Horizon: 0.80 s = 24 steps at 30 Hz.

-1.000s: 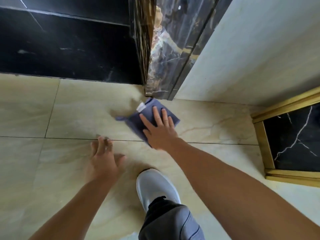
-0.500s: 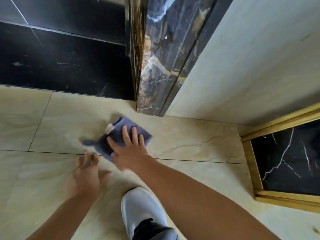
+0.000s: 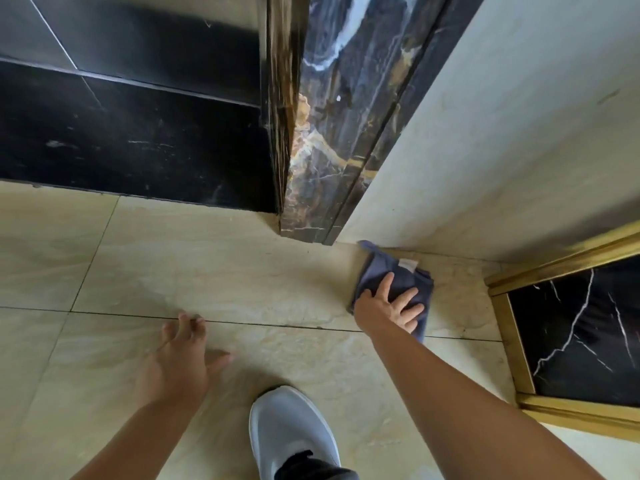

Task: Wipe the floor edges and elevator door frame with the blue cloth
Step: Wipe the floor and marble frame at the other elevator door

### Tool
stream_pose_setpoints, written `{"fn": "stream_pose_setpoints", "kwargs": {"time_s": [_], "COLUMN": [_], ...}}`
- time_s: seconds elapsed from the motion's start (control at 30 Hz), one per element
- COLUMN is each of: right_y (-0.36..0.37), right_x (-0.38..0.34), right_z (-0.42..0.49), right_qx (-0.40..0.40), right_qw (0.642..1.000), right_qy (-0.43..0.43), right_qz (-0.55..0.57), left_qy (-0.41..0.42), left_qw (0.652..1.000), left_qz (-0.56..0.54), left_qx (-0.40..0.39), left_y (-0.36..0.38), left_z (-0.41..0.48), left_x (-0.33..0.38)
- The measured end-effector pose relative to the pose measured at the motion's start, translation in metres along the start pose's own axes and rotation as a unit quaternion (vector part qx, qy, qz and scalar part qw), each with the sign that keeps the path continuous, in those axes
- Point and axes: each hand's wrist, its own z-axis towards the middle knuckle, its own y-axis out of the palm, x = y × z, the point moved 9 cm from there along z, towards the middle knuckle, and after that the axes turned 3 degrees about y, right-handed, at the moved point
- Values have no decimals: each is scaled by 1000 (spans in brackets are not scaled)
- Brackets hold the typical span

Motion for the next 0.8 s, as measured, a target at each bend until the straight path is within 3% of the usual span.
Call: {"fn": "stream_pose_setpoints", "kwargs": {"time_s": [0.07,0.13,0.23,0.3,0.37,0.5,0.6,0.73,0.8], "right_y": [19,43,77,77,72,70,78,71,54], "right_x": [-36,-80,-142,-166,-189,-235,-255,-304,-349], "right_z": [-31,-81,-147,-158,-144,-104,-104,-100,-74], "right_qx": [16,38,4,29,56,79,99,126,133], "right_qw": [996,963,856,794,781,870,908,904,903], "right_qy": [-89,-256,-496,-580,-589,-457,-380,-384,-393], "right_qz": [-13,-78,-147,-179,-198,-167,-148,-142,-114], "left_qy": [-9,-17,-25,-17,-19,-19,-33,-35,-26], "left_qw": [1000,1000,999,1000,1000,998,996,993,995], "left_qz": [-6,-1,8,16,-14,-52,-73,-82,-90], "left_qx": [-13,-25,-20,-4,8,-2,-24,-72,-16], "left_y": [3,4,-2,-13,-19,-21,-23,-30,-45], "left_z": [2,4,1,-5,-13,-16,-14,-8,-8], "left_x": [-3,-3,-3,5,7,11,13,11,10]}}
